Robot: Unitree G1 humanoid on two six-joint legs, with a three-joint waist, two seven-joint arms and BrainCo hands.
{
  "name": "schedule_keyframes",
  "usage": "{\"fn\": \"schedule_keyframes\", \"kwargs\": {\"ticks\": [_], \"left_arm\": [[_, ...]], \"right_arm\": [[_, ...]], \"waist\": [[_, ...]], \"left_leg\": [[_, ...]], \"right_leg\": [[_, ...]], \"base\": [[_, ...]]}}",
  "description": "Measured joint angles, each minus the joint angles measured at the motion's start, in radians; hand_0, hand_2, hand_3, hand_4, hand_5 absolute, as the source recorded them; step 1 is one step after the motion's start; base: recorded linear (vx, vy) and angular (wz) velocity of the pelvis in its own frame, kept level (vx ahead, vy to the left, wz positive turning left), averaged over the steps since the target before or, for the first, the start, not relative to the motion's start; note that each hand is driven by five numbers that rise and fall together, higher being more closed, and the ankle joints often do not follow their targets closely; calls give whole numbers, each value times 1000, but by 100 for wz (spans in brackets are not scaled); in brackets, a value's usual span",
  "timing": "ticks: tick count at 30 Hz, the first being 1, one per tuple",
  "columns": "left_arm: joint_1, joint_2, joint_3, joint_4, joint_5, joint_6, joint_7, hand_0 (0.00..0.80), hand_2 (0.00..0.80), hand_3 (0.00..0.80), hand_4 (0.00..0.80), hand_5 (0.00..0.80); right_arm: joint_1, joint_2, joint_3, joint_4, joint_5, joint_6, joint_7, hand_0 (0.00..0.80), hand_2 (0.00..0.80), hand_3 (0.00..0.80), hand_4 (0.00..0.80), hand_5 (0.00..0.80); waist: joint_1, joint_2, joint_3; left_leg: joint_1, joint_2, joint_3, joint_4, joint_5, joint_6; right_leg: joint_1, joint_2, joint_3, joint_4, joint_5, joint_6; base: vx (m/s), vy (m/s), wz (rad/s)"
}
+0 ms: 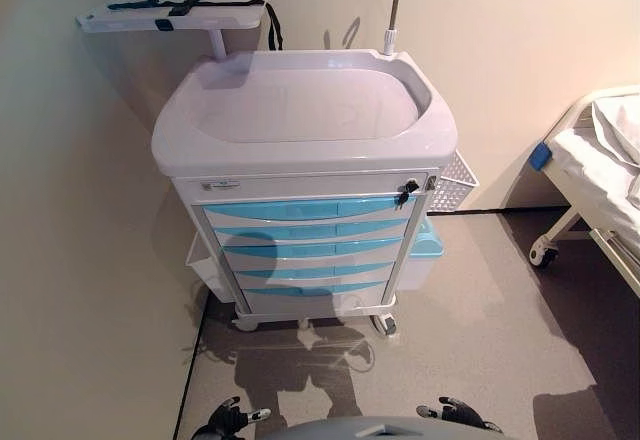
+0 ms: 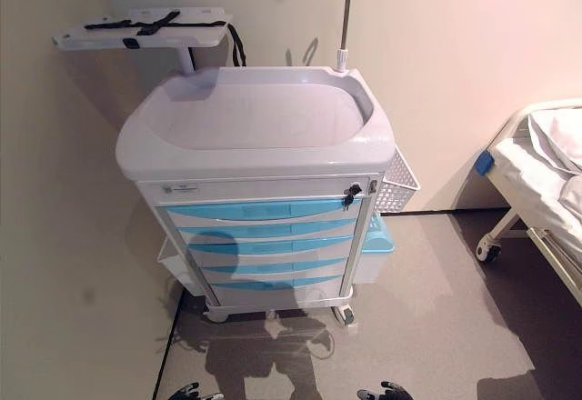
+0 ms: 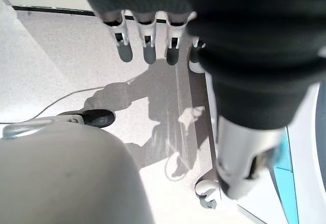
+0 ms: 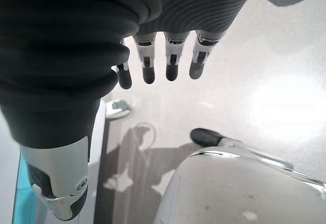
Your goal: Open the drawer and pick up the medicine
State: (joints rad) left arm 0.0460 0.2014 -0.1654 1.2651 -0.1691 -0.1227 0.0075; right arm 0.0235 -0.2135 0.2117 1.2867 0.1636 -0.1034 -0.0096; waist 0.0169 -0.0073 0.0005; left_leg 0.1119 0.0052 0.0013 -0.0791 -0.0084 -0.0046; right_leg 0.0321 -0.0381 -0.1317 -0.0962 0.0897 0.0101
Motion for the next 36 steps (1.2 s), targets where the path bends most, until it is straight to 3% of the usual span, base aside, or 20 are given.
{"fn": "schedule_keyframes", "kwargs": {"ticks": [36], "left_arm": [[0,2,-1,0,0,0,0,0,0,0,0,0]], "right_arm": [[0,0,5,0,-17,0,0,0,0,0,0,0]], "waist": [[0,-2,12]], "left_leg": [[1,0,0,-1,0,0]], "right_leg": [[0,0,0,0,0,0]], "base": [[0,0,0]]}}
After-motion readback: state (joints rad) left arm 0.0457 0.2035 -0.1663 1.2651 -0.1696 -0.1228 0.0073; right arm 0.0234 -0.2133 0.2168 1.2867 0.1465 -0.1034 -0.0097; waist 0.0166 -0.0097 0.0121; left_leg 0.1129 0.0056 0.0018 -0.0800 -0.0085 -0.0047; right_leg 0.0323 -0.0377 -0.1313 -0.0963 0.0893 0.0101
